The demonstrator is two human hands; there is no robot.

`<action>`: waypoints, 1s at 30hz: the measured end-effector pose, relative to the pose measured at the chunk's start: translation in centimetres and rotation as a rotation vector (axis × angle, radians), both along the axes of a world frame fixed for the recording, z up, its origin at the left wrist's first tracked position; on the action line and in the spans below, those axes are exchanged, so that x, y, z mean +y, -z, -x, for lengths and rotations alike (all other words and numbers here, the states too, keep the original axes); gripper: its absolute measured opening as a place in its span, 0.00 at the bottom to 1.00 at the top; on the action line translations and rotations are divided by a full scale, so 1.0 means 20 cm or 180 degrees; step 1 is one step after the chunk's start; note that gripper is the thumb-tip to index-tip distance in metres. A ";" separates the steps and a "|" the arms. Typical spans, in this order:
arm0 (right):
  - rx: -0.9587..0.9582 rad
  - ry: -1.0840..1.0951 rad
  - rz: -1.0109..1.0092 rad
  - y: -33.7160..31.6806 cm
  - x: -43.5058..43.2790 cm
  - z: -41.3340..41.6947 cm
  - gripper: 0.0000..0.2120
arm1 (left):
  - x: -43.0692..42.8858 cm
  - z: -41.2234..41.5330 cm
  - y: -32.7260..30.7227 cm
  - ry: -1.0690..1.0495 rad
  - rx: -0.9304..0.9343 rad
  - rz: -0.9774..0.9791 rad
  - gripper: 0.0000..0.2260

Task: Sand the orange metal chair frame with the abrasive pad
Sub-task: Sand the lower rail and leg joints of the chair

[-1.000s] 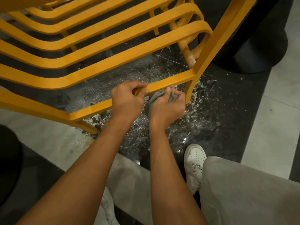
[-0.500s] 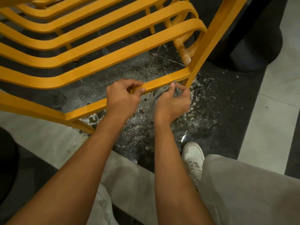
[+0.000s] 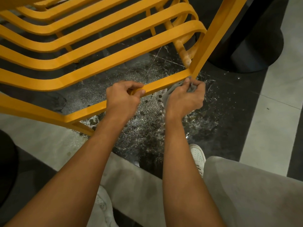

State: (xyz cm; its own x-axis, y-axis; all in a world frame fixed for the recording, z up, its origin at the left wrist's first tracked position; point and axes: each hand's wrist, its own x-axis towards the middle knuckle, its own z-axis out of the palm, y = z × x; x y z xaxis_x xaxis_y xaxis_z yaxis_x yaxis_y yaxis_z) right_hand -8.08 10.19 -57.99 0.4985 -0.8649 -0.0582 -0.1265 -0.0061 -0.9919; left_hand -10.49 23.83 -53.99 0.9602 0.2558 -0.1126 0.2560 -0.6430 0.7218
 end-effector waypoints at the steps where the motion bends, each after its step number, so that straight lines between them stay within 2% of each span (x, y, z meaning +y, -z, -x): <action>1: -0.0016 0.0034 0.0043 -0.01 -0.01 -0.01 0.02 | 0.00 0.00 0.00 -0.0006 -0.0001 0.0002 0.08; 5: -0.0022 -0.0286 0.0413 0.01 0.06 0.06 0.02 | -0.01 0.00 0.00 -0.0004 -0.0055 -0.0027 0.09; 9: 0.0067 -0.0527 0.0514 0.04 0.06 0.08 0.02 | 0.00 0.01 0.01 0.0012 -0.0076 0.0001 0.08; 14: 0.0028 -0.0052 0.0044 -0.02 -0.07 -0.02 0.01 | 0.00 0.00 0.00 0.0021 -0.0051 0.0002 0.09; 21: 0.0126 -0.0386 -0.0486 -0.02 0.08 0.08 0.02 | -0.01 0.01 0.01 -0.0035 -0.0039 0.0033 0.08; 26: 0.0243 -0.0135 -0.0674 -0.06 -0.01 0.01 0.03 | -0.01 0.00 0.00 -0.0035 0.0026 0.0047 0.08; 30: 0.0321 -0.0206 -0.0732 -0.07 0.10 0.05 0.02 | -0.01 0.00 0.00 -0.0045 0.0011 0.0045 0.09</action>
